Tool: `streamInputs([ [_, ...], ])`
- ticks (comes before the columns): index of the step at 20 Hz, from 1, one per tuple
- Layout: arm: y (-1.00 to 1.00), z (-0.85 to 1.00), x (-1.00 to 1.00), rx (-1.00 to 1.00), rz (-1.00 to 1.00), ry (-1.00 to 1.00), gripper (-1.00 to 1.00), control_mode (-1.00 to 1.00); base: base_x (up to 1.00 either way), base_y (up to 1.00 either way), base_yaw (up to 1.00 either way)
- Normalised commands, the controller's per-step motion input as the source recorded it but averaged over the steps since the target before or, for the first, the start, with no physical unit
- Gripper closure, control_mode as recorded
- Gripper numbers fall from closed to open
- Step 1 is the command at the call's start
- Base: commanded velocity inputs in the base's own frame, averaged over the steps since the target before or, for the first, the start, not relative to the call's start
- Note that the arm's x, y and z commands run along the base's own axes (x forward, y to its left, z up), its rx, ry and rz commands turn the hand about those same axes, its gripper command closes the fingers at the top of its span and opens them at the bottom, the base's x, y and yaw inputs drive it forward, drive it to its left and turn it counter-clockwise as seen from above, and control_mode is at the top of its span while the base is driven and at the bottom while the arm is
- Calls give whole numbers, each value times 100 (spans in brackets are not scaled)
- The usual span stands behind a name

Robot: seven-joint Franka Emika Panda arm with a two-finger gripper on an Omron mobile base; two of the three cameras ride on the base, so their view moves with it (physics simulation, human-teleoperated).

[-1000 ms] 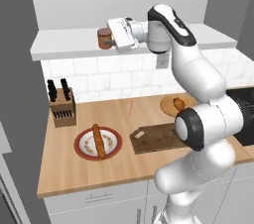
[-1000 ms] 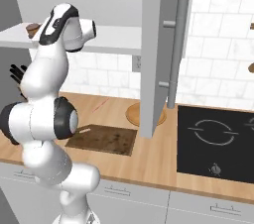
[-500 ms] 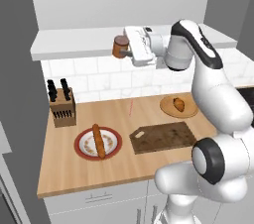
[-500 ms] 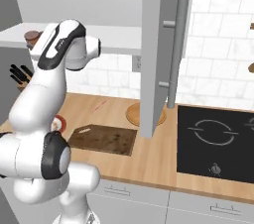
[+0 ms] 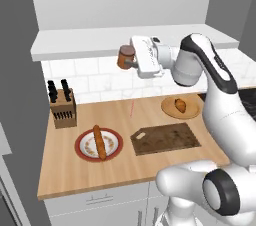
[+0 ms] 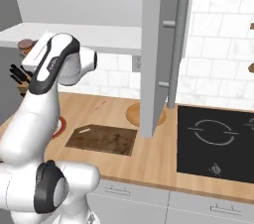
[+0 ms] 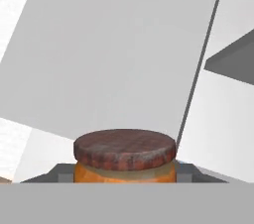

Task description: From the different types of pastries on the counter, select a croissant and place it on the cutting board. Then retrieve a jar of jam from the cabinet and place it alongside the croissant on the cutting board.

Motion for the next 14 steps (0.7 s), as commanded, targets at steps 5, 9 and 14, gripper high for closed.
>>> streamInputs([
  [5, -12, -13, -41, 0, 1, 1, 100, -100, 0, 0, 0],
  [9, -51, -25, -32, -5, 9, 0, 100, -100, 0, 0, 0],
  [14, -52, -34, -15, -11, 9, 0, 100, -100, 0, 0, 0],
])
